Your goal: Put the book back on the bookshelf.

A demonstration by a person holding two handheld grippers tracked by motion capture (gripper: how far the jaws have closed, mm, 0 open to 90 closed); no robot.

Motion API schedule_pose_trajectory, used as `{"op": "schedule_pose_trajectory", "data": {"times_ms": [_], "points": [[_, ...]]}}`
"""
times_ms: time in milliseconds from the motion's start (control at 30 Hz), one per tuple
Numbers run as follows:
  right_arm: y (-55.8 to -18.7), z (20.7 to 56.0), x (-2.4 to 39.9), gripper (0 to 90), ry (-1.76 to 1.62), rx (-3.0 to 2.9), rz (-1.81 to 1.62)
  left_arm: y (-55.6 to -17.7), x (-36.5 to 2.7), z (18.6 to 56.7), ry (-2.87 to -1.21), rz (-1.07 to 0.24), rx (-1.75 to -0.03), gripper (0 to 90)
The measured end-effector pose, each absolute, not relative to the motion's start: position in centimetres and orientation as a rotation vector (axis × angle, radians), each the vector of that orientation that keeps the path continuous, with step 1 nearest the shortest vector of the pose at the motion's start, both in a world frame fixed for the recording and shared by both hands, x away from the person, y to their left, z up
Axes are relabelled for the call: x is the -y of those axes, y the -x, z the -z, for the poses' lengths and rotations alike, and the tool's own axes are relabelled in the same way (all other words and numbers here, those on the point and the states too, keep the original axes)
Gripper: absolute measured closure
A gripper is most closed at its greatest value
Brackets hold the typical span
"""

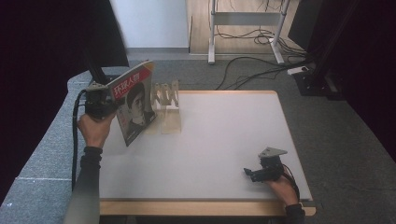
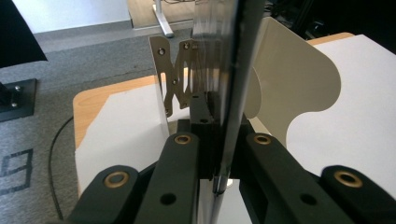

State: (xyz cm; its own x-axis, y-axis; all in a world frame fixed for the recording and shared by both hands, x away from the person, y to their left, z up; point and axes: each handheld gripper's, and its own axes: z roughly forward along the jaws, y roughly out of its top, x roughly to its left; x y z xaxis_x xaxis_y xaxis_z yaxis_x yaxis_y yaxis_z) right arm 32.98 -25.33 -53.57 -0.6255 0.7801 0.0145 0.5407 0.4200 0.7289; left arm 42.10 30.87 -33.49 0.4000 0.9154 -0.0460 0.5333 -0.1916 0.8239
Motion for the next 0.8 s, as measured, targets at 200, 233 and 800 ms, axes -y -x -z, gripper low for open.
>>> {"op": "schedule_pose_trajectory", "data": {"times_ms": [200,233,800], "points": [[-33.0,53.6,25.3,3.1,-1.137,-2.351,-1.026,-42.0,-31.5,34.8,-1.889,-0.584,-1.241,85.9],[-33.0,53.6,25.3,3.1,-1.139,-2.351,-1.026,-41.9,-31.6,35.0,-1.895,-0.594,-1.247,85.8],[-33.0,53.6,25.3,3.0,-1.141,-2.351,-1.026,-42.2,-33.1,36.0,-1.867,-0.550,-1.291,85.9]]}}
